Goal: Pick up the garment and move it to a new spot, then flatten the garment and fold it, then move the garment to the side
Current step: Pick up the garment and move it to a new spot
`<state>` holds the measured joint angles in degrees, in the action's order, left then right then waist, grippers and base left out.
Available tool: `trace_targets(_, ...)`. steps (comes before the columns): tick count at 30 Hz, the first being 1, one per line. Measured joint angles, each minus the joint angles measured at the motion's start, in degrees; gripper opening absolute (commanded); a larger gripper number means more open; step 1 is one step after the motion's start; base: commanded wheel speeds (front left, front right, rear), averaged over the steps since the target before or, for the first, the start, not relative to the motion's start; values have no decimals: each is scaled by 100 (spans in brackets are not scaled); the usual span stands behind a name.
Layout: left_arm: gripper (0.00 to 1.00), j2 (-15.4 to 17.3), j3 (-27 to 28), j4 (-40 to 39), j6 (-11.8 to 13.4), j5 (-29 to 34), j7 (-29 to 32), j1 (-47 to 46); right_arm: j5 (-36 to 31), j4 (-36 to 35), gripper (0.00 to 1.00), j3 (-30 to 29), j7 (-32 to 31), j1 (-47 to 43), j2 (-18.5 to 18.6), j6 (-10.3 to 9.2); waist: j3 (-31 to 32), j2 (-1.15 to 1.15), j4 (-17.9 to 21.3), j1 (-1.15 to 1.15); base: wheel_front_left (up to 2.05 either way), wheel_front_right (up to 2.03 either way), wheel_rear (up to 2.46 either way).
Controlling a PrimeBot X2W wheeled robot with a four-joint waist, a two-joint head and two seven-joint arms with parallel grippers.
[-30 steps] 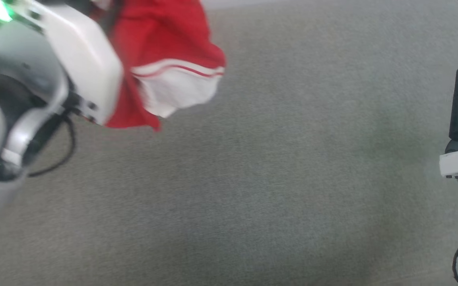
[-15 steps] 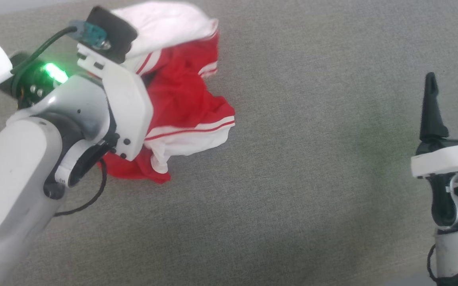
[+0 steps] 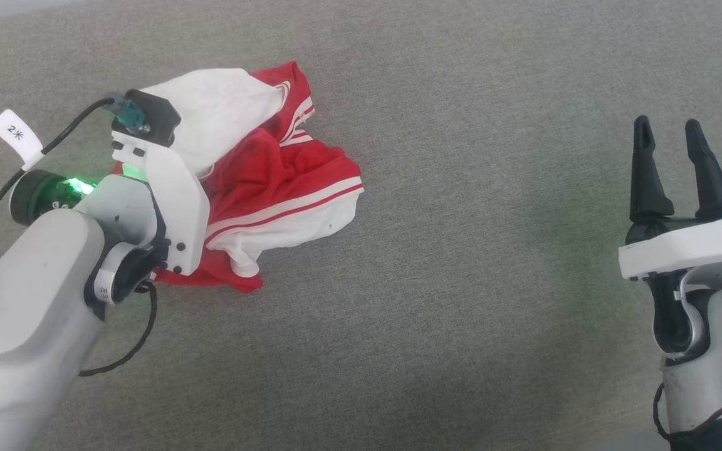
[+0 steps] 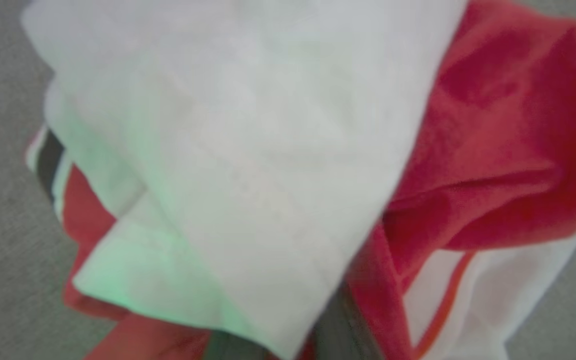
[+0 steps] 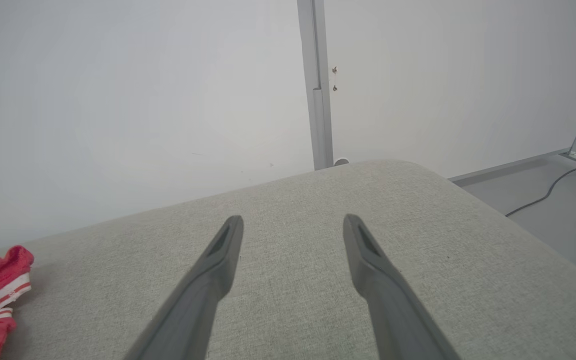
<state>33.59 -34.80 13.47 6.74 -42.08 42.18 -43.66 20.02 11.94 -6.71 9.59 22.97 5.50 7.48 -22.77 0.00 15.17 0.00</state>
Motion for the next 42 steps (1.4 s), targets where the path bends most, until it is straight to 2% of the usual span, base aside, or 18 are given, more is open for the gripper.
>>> trace_targets(3,0,-111,-42,256,-92,3,-57,-47,1,56,100,27,5,41,16,0,8,0,-32,0,0,0,0)
trace_targets(4,3,-156,-48,345,-125,-12,-103,-60,1,83,100,44,8,52,20,0,28,0,-43,0,0,0,0)
trace_targets(5,16,-187,-54,417,-157,-34,-140,-64,1,104,100,60,8,53,22,0,60,0,-51,0,0,0,0)
trace_targets(6,39,-216,-63,477,-207,-52,-154,-78,0,115,100,70,8,51,30,0,94,0,-62,0,0,0,0)
trace_targets(7,91,-247,-80,533,-252,-67,-194,-95,-1,122,100,78,5,49,47,0,129,0,-78,0,0,0,0)
trace_targets(8,100,-282,-93,578,-281,-75,-208,-94,-2,136,100,81,-1,48,66,0,166,0,-95,0,0,0,0)
trace_targets(14,100,-343,-144,700,-437,-78,-486,-79,-18,171,100,167,-90,-54,209,0,471,0,-234,0,0,0,0)
trace_targets(22,100,-302,82,495,-623,-152,-1233,63,2,159,100,197,-202,-242,376,0,909,0,-505,0,0,0,0)
trace_targets(30,100,32,593,301,-675,-291,-2384,693,12,127,100,154,-307,-503,505,0,1400,0,-910,0,0,0,0)
trace_targets(42,100,469,1369,319,-600,-431,-4152,2012,49,110,100,134,-393,-897,594,0,1969,0,-1521,0,0,0,0)
